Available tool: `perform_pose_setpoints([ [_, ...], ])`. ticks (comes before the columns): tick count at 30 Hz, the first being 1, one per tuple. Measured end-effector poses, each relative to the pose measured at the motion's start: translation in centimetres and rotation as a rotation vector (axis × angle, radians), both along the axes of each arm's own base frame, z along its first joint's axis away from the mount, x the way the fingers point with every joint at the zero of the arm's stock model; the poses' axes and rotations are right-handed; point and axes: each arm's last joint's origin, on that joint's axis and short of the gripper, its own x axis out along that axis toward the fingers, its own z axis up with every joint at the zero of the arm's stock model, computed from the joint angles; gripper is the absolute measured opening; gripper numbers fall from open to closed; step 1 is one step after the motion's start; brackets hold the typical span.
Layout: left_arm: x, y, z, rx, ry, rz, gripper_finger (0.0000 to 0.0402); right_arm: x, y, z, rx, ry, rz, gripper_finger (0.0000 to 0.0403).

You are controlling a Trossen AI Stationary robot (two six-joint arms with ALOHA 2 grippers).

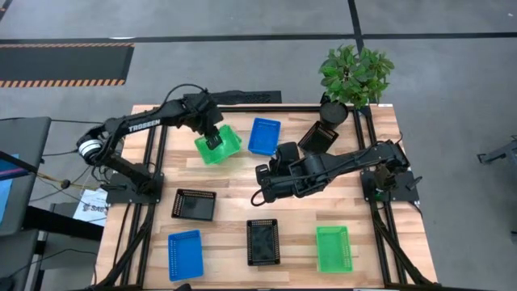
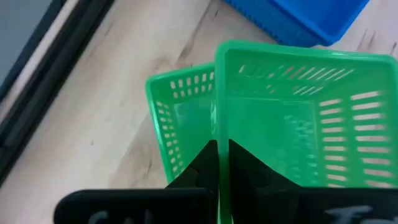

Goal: Stack baskets by color
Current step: Stack the middle green bin on the top green bin

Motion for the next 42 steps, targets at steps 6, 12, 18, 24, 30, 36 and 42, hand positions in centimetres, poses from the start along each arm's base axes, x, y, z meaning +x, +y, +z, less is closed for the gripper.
perform_pose_setpoints([
  [6, 0.2, 0.8, -0.2, 0.053, 0.016, 0.151, 0.0, 0.0, 0.0, 0.0, -0.001, 0.0, 0.0, 0.0118],
  [12, 0.0, 1.3, 1.8, 0.069, -0.049, 0.248, 0.0, 0.0, 0.0, 0.0, -0.001, 0.0, 0.0, 0.0118],
  [18, -0.3, 1.8, 2.3, 0.13, -0.033, 0.349, 0.0, -0.1, -0.1, 0.0, -0.005, 0.008, -0.001, 0.0118],
  [24, -1.7, 3.1, 1.3, 0.153, -0.002, 0.449, 0.0, -0.2, -0.1, -0.1, -0.01, 0.028, -0.001, 0.0118],
  [30, -2.8, 4.0, 0.8, 0.124, -0.017, 0.504, 0.0, -0.3, -0.1, -0.1, -0.014, 0.039, 0.0, 0.0118],
  [36, -2.4, 4.1, 0.4, 0.079, -0.042, 0.507, 0.0, -0.2, -0.6, -0.1, -0.023, 0.059, 0.002, 0.0118],
  [42, -1.8, 4.1, -0.6, 0.038, -0.025, 0.516, 0.0, -0.3, -0.6, -0.1, -0.028, 0.071, 0.003, 0.0118],
])
